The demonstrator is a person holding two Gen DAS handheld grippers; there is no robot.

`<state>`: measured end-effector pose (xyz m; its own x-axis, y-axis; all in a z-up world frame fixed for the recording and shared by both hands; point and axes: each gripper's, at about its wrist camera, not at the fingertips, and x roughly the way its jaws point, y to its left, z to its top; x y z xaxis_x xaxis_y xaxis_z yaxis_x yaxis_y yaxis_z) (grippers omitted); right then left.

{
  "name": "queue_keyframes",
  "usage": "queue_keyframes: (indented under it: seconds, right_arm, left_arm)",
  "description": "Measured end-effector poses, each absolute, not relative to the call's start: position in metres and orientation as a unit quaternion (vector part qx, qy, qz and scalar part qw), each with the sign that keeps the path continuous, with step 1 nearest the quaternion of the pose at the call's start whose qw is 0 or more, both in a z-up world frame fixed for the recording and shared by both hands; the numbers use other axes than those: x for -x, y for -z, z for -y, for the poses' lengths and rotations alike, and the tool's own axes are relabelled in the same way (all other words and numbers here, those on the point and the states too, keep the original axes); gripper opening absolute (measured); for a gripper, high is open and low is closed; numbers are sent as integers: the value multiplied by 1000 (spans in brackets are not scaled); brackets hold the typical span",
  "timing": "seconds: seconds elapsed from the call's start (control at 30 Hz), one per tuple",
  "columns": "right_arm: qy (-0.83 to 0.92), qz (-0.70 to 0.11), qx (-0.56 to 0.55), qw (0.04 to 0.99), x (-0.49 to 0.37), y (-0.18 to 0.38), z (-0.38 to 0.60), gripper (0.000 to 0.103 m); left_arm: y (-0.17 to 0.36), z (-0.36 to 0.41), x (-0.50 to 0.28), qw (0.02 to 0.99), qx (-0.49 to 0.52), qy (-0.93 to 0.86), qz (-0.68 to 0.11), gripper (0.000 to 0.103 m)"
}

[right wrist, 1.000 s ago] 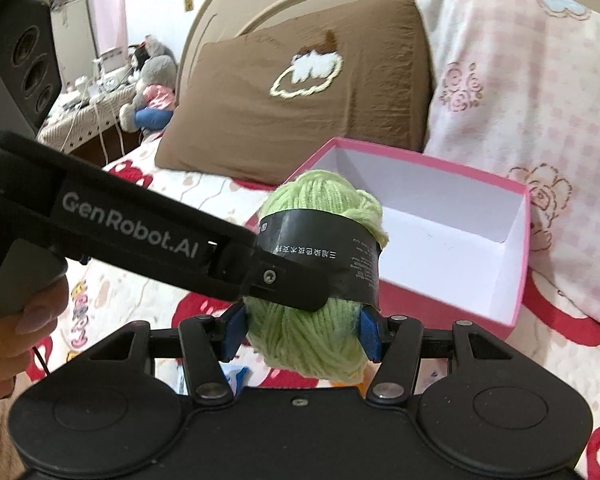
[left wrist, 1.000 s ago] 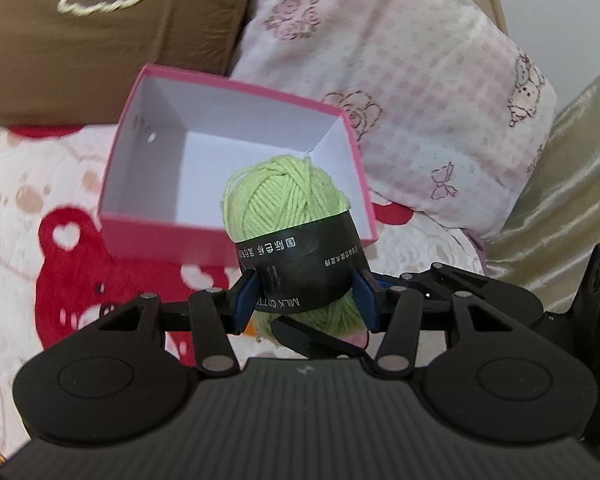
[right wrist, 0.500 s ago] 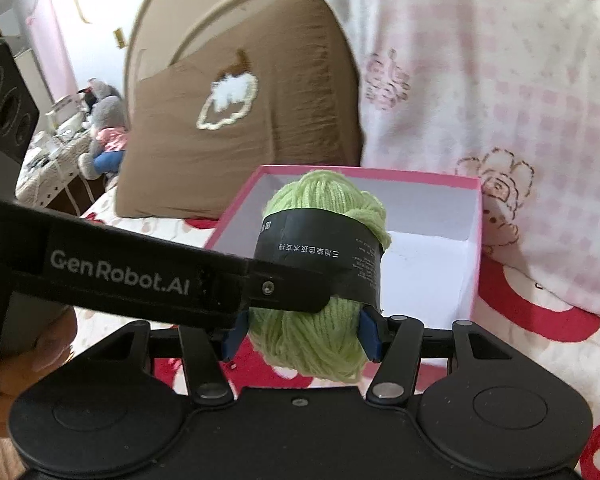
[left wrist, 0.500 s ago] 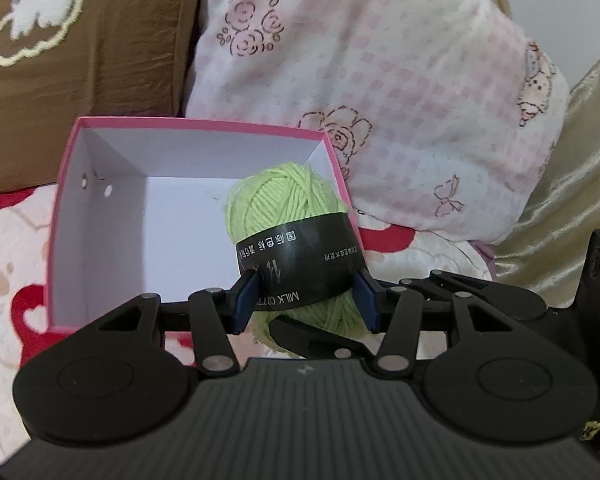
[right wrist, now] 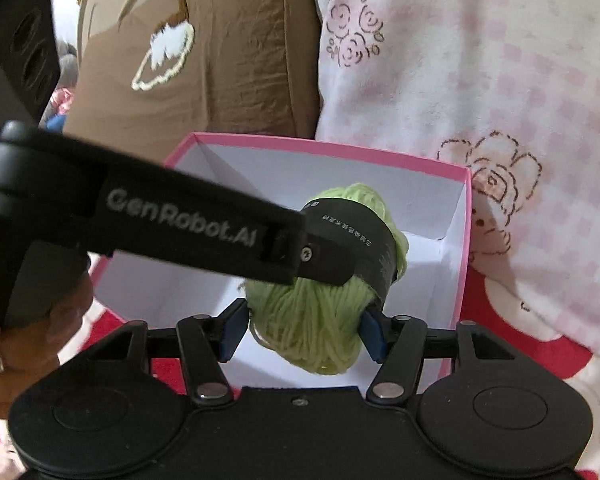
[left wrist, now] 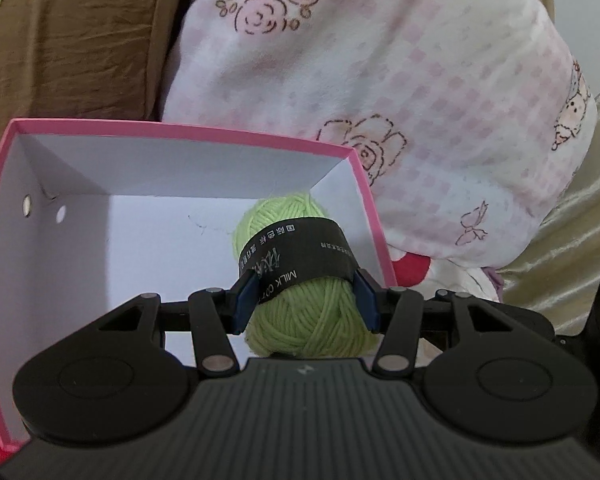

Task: Organize objects
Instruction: 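Carry the yarn ball over the pink box and lower it inside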

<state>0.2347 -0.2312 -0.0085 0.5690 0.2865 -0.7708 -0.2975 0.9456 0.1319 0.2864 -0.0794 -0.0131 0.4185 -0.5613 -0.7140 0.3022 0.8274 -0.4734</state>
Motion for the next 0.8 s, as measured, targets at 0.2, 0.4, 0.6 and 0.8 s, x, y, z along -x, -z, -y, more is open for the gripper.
queue_keyframes:
  seconds: [0.2, 0.4, 0.6, 0.8]
  right_arm:
    - [-140, -431, 38, 891, -244, 22, 226, 60]
    - [-119, -424, 104, 892, -252, 38, 215, 57]
    - [-99, -426, 148, 887, -260, 52, 211, 57]
    - [-110, -429, 170, 880, -260, 58, 215, 57]
  left_arm:
    - [31, 79, -307, 820, 150, 271, -481, 50]
    - [48, 80, -324, 808, 164, 281, -491, 50]
    - [60, 88, -334, 805, 162, 281, -497, 50]
    - [72, 90, -339, 799, 166, 283, -503, 49]
